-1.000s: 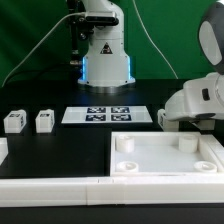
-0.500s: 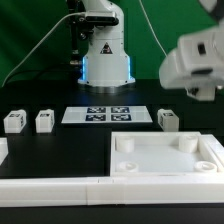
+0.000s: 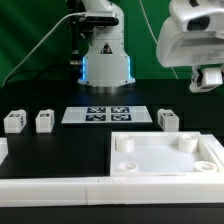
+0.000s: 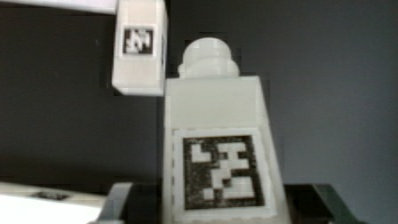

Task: Assemble one leg

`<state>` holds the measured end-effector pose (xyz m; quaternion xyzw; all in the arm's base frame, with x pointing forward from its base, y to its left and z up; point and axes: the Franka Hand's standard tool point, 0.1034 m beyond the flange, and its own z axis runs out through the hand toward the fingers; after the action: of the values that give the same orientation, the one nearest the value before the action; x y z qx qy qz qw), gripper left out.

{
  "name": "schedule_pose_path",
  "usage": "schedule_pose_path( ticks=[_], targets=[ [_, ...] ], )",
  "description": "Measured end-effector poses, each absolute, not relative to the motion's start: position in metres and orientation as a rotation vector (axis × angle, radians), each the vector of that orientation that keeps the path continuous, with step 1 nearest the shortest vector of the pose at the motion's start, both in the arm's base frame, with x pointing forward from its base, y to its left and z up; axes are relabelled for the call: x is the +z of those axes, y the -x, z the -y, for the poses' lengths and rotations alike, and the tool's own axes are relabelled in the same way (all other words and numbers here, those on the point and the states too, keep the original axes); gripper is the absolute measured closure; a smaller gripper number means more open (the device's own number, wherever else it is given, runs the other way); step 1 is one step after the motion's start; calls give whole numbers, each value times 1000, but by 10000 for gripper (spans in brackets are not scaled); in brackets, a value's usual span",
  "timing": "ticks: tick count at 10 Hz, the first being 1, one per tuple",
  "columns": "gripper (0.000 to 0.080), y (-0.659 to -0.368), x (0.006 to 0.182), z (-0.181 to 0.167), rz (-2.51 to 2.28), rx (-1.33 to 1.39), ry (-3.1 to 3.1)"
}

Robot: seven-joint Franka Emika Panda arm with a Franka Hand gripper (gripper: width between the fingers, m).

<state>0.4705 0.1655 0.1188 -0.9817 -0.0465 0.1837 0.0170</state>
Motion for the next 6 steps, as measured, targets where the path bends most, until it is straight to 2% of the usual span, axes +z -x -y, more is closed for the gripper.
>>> schedule_pose_path(
  ticks=[2, 3, 4, 5, 6],
  targets=[
    [506, -497, 118, -165, 216, 230, 3051],
    [506, -526, 128, -162, 218, 12, 3039],
    [506, -538, 139, -161, 210, -116, 3030],
    [506, -553, 150, -166, 210, -358, 2991],
    [506, -548, 146, -166, 207, -512, 2955]
  ],
)
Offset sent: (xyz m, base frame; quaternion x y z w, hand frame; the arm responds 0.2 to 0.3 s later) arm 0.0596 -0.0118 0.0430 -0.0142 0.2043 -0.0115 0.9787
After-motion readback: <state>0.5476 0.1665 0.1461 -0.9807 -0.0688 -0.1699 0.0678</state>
